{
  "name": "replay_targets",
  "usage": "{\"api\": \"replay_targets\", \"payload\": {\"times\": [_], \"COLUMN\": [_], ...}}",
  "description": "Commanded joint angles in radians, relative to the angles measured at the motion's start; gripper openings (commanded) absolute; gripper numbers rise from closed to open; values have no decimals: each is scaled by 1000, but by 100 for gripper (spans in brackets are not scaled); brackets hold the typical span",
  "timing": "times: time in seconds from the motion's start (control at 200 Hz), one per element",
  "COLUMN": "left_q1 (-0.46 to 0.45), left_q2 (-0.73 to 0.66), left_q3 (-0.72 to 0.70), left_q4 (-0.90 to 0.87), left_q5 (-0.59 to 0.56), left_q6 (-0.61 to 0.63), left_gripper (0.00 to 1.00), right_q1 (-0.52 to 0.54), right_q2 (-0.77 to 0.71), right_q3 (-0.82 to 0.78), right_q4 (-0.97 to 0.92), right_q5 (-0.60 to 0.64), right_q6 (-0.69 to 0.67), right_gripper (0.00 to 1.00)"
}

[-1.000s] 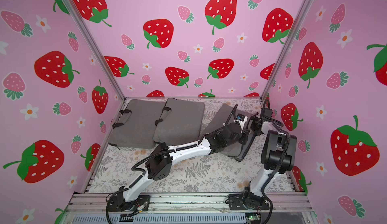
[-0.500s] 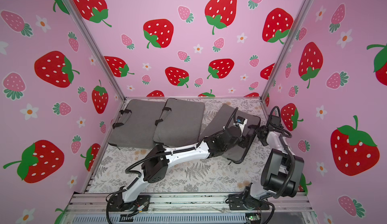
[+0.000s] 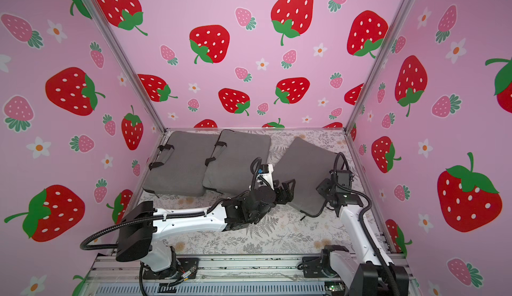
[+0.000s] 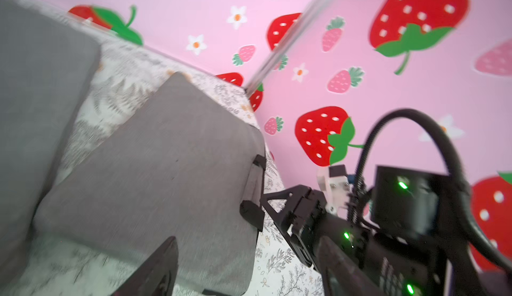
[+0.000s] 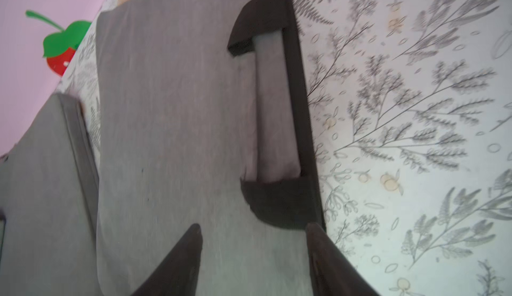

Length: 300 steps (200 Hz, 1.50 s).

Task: Put the mouse into the laptop bag
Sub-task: Zip the zipper on the zippered laptop bag.

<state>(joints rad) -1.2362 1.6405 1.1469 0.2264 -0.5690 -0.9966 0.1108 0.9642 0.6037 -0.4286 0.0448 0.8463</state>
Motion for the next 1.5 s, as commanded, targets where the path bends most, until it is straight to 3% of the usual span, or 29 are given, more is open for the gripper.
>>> {"api": "replay_targets", "payload": {"times": [0.0, 0.205, 0.405, 0.645, 0.68, 1.125, 1.23, 1.496], "left_q1": [-3, -12, -14, -15, -14, -14, -15, -13], "left_q2": [5, 27, 33, 26, 25, 12, 10, 28], "left_q3": [-25, -113, -123, -124, -125, -161, -178, -175], "left_q4": [-186, -73, -95, -106, -106, -84, -54, -54], "left_q5": [-65, -72, -95, -101, -103, -126, -127, -121], "left_q6": [-341, -403, -450, -461, -462, -485, -489, -498], "left_gripper": [78, 75, 75, 75, 75, 75, 75, 75], "right_q1": [114, 399, 540, 552, 551, 551, 552, 552], "right_q2": [-88, -235, -324, -145, -116, 87, 127, 171], "right_q3": [-54, -163, -227, -240, -234, -178, -166, -156], "right_q4": [-85, -197, -207, -108, -102, -59, -52, -44], "right_q5": [40, 129, 180, 184, 186, 235, 237, 233], "right_q6": [49, 201, 313, 326, 324, 286, 281, 277], "right_gripper": [59, 56, 55, 53, 46, 45, 30, 9]}}
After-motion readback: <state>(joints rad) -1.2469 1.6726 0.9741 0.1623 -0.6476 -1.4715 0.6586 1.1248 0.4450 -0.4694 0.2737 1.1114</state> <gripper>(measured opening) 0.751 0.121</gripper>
